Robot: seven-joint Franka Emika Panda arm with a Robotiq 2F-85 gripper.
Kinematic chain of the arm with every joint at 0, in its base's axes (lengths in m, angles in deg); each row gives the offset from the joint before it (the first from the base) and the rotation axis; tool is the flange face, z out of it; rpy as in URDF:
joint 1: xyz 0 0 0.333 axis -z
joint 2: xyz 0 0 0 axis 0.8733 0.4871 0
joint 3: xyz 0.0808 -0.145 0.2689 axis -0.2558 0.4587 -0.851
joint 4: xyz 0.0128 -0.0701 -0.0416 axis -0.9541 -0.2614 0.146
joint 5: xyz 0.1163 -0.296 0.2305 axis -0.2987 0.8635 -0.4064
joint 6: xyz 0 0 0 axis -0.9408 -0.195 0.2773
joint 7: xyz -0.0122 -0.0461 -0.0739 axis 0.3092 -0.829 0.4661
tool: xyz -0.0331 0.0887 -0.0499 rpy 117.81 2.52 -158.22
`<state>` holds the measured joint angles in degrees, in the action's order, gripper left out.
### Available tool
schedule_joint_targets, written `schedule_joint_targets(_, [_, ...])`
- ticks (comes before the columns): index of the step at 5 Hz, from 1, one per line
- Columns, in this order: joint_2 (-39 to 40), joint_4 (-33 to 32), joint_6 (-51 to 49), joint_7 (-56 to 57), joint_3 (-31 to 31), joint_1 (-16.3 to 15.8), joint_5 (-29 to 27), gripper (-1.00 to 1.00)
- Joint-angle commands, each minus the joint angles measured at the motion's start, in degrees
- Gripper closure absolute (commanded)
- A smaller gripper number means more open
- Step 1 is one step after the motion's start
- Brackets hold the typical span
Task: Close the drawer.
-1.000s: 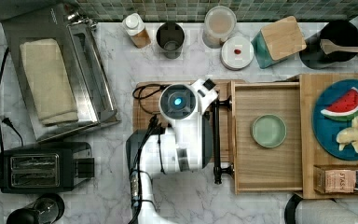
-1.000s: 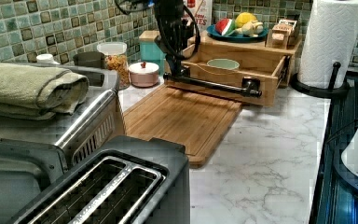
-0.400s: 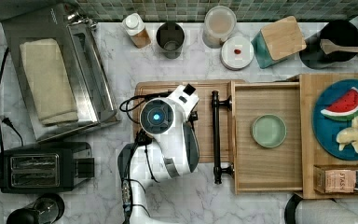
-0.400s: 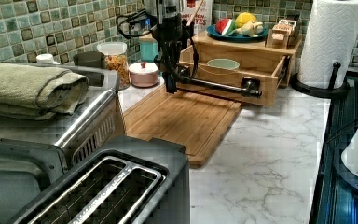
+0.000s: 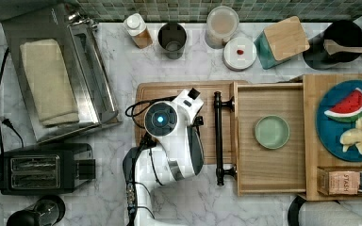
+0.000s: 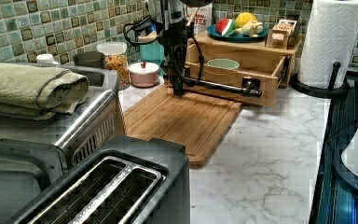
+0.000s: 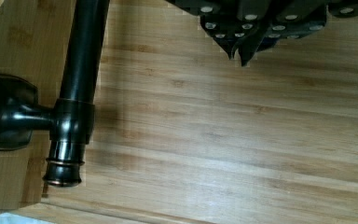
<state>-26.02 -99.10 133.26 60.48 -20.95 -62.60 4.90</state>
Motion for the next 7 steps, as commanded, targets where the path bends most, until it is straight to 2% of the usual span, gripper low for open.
schedule_joint_targets(1, [1.32,-4.15,3.87,-0.64,0.94,1.51,-1.36,1.00])
schedule_joint_targets(2, [0.82,-5.40,5.53,1.65,1.80,2.57,-0.98,1.00])
schedule_joint_targets(4, [0.74,-3.98,4.67,9.58,5.33,5.57,-1.84,1.00])
schedule_joint_targets(7, [2.50,-0.67,7.13,24.57,11.94,12.22,-6.63,1.00])
